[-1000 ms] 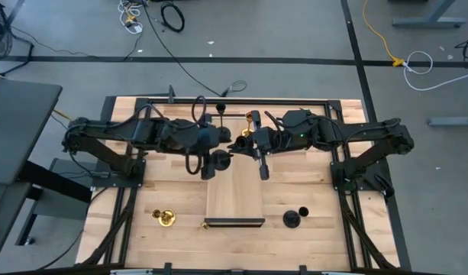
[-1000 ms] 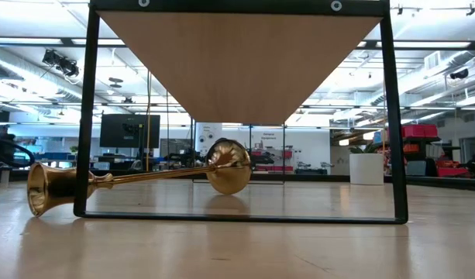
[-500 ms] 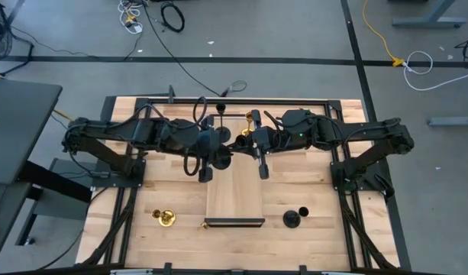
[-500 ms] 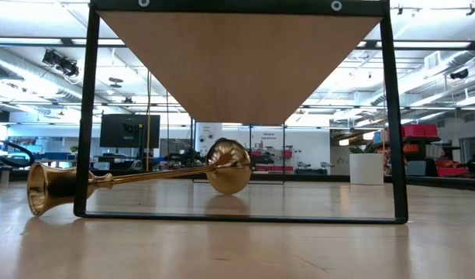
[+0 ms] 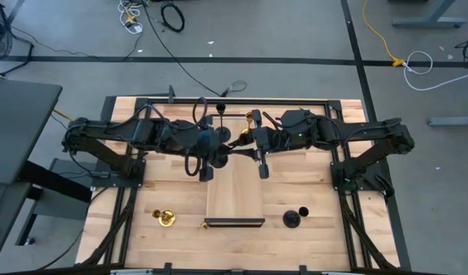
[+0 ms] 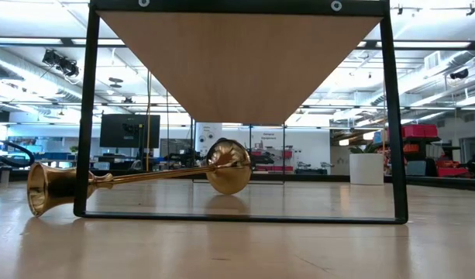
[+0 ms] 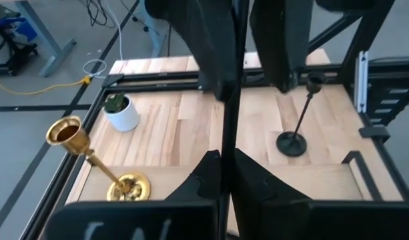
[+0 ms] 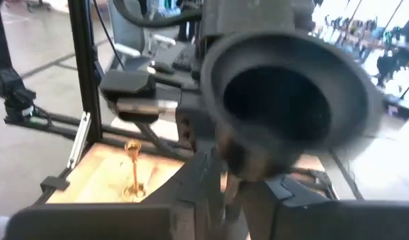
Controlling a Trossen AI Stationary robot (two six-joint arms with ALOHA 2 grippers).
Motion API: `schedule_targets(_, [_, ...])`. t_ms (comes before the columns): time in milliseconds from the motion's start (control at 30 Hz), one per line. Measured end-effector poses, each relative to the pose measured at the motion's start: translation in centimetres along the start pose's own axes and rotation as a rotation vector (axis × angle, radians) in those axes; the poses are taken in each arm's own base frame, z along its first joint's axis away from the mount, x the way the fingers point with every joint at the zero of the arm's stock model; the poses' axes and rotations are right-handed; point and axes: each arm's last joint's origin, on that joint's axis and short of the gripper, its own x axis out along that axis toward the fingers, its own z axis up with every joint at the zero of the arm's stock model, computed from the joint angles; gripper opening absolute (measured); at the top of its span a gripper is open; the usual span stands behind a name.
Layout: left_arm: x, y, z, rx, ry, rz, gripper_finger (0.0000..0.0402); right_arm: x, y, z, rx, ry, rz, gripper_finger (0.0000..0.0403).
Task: Pick & Place candle stick holders
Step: Put the black candle holder on the shelf aligned with the black candle holder
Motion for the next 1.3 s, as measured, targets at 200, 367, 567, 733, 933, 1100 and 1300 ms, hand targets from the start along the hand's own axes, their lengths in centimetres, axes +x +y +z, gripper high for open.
schedule_targets(200, [-0.4, 0.3, -0.5, 0.013, 0.048, 0.045, 0.0013, -1.6, 0.0, -0.1, 0.043, 0.062, -0.003, 0.0095])
schedule_targets(367, [-1.0, 1.3, -0.7, 0.000, 0.074, 0.087, 0.0013, -3.1, 0.2, -0.1, 0.057, 0.105, 0.031, 0.0092])
schedule_targets(567, [-1.8, 2.6, -1.7, -0.050, 0.074, 0.115, 0.0013, -4.7, 0.0, -0.1, 0.078, 0.151, 0.023, 0.0091])
schedule_targets(733, [-2.5, 3.0, -5.5, -0.115, 0.020, 0.109, 0.0013, -6.0, 0.0, -0.1, 0.095, 0.177, 0.024, 0.0091])
schedule_targets(933, [-3.5, 2.1, -9.5, -0.162, -0.203, 0.019, 0.0013, -7.4, -0.1, 0.0, 0.096, 0.198, -0.018, 0.0091])
schedule_targets(1100, [-1.7, 1.2, -12.9, -0.161, -0.403, -0.021, 0.0013, -7.7, -0.2, 0.1, 0.093, 0.195, -0.039, 0.0091])
schedule_targets(1300, [0.3, 0.7, -15.5, -0.191, -0.459, -0.038, 0.0013, -7.6, -0.2, 0.1, 0.092, 0.193, -0.038, 0.0091])
